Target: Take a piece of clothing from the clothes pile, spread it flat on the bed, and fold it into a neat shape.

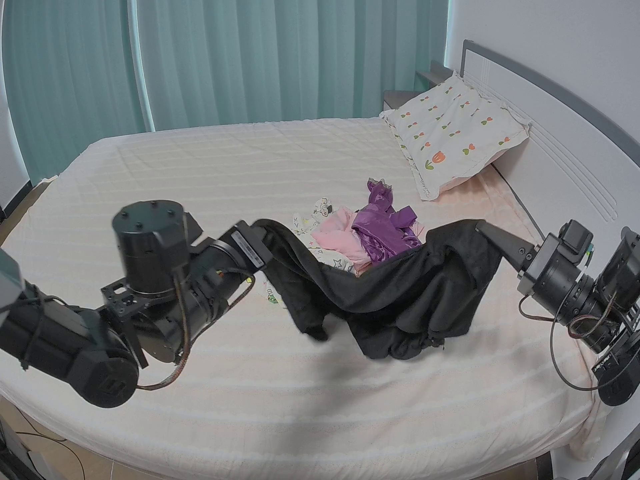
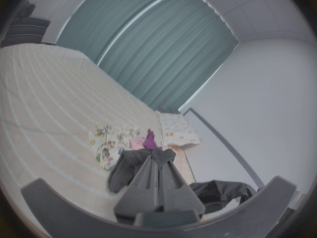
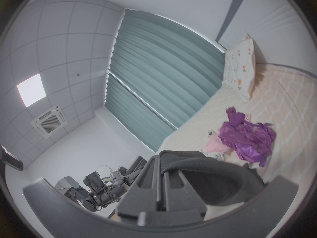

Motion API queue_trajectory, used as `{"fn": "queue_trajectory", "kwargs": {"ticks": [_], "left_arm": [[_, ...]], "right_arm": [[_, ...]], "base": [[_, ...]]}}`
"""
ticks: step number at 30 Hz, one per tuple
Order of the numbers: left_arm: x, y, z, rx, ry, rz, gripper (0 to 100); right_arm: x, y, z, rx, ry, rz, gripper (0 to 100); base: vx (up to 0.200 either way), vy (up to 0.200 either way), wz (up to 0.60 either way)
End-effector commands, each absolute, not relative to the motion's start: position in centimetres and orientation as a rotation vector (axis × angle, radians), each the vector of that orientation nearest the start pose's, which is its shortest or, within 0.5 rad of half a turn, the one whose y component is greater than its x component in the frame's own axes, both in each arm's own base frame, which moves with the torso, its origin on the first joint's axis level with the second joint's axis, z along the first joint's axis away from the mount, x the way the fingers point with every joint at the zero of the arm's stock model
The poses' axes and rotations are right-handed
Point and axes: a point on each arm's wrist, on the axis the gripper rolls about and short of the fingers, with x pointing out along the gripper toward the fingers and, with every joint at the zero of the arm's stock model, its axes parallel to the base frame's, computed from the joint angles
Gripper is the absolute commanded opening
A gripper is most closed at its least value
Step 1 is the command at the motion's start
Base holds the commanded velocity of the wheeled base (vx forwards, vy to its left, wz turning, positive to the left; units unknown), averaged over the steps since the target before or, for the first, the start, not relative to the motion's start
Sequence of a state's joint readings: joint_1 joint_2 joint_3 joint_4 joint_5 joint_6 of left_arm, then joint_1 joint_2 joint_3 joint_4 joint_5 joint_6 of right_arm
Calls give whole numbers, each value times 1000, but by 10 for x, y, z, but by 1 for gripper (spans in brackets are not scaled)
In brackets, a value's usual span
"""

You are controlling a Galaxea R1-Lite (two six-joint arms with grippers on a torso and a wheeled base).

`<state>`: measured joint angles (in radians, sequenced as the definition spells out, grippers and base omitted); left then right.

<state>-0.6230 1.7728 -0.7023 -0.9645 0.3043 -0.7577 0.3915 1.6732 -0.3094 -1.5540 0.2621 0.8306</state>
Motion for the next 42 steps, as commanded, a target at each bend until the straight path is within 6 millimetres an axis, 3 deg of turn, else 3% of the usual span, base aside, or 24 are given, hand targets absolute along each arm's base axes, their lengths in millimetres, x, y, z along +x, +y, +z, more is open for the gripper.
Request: {"fn": "queue_trajectory", "kwargs": {"ticks": [1,6,9,17,21,33,42], "left_arm": [[230,-156,196,-741,97,-257,0],[218,-156,164,-712,170,-238,0],[222,-159,151,-706,167,-234,0],[210,-152,131,-690,230,-222,0],[211,-153,129,-693,237,-224,0],[212,-154,126,-696,249,-218,0],[214,-155,132,-764,234,-221,0]], "right_arm": [[203,88,175,814,32,714,0],[201,89,149,853,169,674,0],[206,91,143,888,207,659,0],[207,95,136,889,245,651,0],[208,94,134,888,249,638,0],[203,93,136,884,240,646,0],[202,94,138,884,236,655,0]], "base": [[0,0,0],[0,0,0],[0,0,0],[0,0,0],[0,0,0],[-200,0,0],[0,0,0]]}}
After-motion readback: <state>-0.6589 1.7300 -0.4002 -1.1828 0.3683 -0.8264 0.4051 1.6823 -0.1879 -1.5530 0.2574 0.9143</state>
